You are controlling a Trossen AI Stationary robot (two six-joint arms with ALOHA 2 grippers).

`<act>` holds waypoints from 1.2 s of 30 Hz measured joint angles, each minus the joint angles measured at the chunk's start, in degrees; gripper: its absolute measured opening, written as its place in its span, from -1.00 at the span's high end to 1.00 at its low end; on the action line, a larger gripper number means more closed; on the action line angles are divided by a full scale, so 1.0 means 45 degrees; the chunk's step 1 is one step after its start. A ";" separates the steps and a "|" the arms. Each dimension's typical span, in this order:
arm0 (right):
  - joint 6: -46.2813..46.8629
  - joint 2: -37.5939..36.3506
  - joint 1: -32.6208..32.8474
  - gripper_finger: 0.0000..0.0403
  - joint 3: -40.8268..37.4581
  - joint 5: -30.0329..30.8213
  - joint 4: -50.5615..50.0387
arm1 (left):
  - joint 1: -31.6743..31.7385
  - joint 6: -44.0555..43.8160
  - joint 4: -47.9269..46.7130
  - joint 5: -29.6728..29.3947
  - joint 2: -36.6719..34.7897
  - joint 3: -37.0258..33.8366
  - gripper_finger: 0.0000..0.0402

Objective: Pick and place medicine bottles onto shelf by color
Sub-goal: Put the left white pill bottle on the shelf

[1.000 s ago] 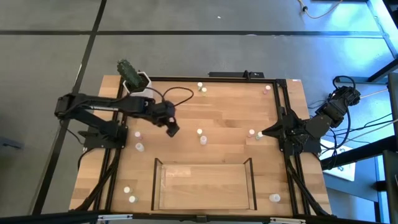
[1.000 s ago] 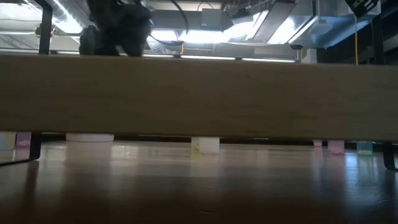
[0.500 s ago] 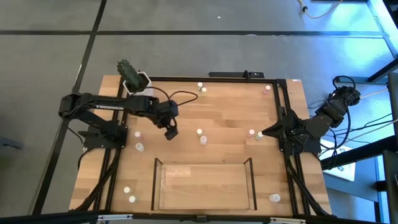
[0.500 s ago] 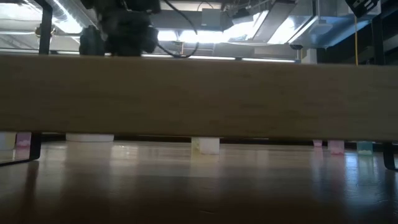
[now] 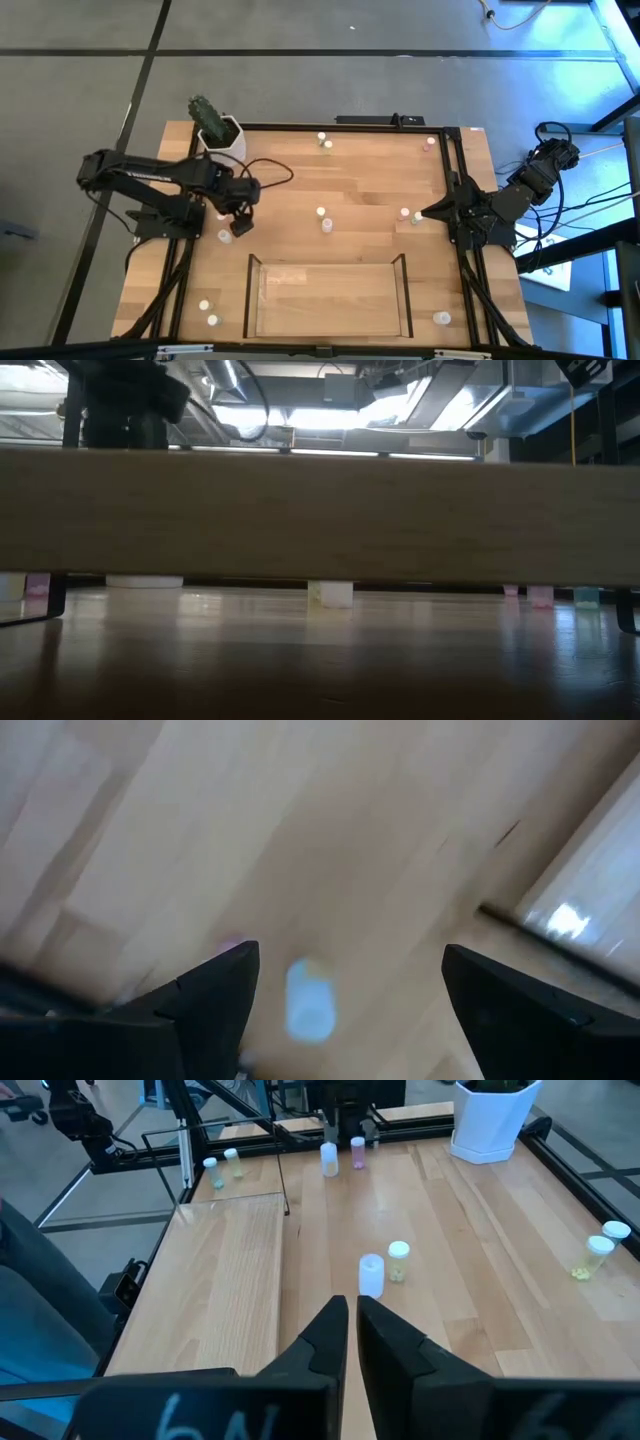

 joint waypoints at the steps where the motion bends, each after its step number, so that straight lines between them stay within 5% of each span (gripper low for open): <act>1: 0.0000 0.0005 -0.0005 0.85 0.0000 -0.0005 0.0000 | -0.0169 0.0002 -0.0278 0.0005 -0.0005 0.0000 -0.54; 20: 0.0000 0.0003 0.0000 0.85 0.0000 -0.0001 0.0004 | -0.3110 -0.3401 -0.2138 -0.0554 0.0005 -0.0020 -0.54; 36: 0.0000 0.0000 -0.0001 0.85 0.0000 -0.0005 0.0005 | -0.3432 -0.4676 0.0425 0.0563 0.0010 -0.2592 -0.54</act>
